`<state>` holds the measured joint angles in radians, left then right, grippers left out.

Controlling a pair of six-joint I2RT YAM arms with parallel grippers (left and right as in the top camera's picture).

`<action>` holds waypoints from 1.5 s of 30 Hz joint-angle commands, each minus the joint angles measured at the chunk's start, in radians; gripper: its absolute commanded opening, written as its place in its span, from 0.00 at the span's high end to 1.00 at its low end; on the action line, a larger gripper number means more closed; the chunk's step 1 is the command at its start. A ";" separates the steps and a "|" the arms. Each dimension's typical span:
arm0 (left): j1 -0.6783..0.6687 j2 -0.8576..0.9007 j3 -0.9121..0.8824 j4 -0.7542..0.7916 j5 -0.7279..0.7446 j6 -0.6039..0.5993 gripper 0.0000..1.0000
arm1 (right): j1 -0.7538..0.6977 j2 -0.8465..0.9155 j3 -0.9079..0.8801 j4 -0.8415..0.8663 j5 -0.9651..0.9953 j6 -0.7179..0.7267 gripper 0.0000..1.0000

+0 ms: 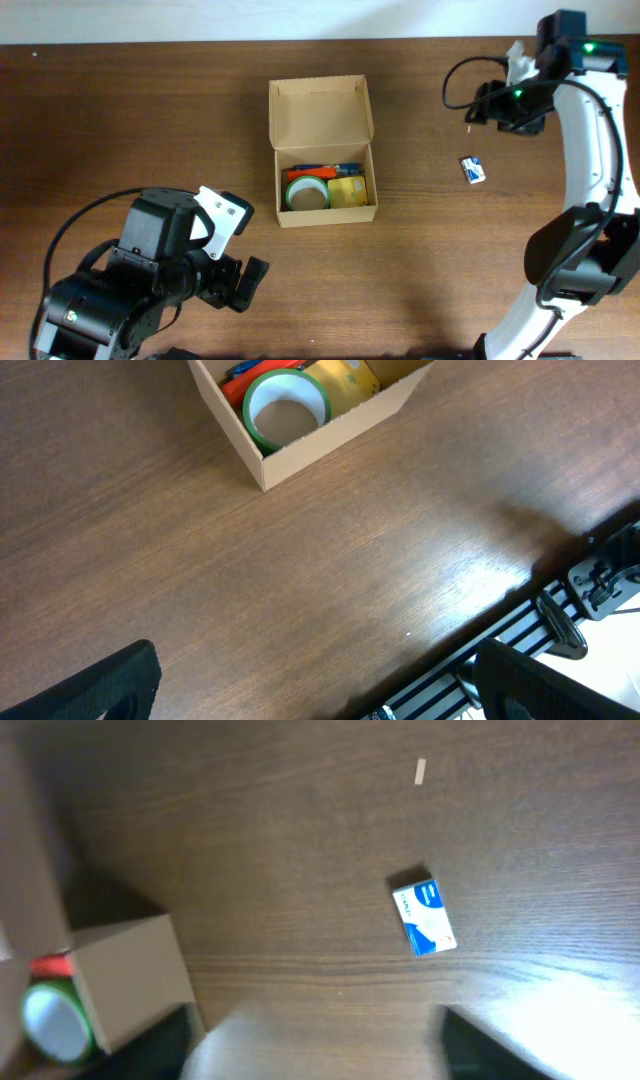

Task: Pack container
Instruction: 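Move the right gripper right over the white staples box, then lower the right gripper and grasp the white staples box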

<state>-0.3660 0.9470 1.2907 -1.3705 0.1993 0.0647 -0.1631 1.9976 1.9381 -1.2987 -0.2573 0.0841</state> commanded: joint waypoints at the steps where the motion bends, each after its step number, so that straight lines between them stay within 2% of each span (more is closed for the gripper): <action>1: 0.002 -0.006 0.003 0.000 0.014 0.019 0.00 | -0.002 0.007 -0.082 0.055 -0.013 0.171 0.01; 6: 0.002 -0.006 0.003 0.000 0.014 0.019 0.00 | -0.002 0.007 -0.170 0.134 -0.013 0.310 0.01; 13: 0.002 -0.006 0.003 0.000 0.014 0.019 0.00 | -0.002 0.007 -0.260 0.171 -0.007 0.727 0.01; 21: 0.002 -0.006 0.003 0.000 0.014 0.020 0.00 | -0.002 0.007 -0.360 0.191 0.093 1.075 0.01; 29: 0.002 -0.006 0.003 0.000 0.014 0.020 0.00 | -0.002 0.007 -0.466 0.404 0.138 1.086 0.01; 34: 0.003 -0.006 0.003 0.000 0.014 0.020 0.00 | -0.002 0.007 -0.470 0.430 0.195 1.088 0.00; 45: 0.002 -0.006 0.003 0.000 0.014 0.019 0.00 | -0.004 0.070 -0.469 0.459 0.198 1.084 0.08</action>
<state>-0.3660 0.9470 1.2907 -1.3708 0.1993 0.0647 -0.1631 2.0258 1.4773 -0.8398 -0.0757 1.1633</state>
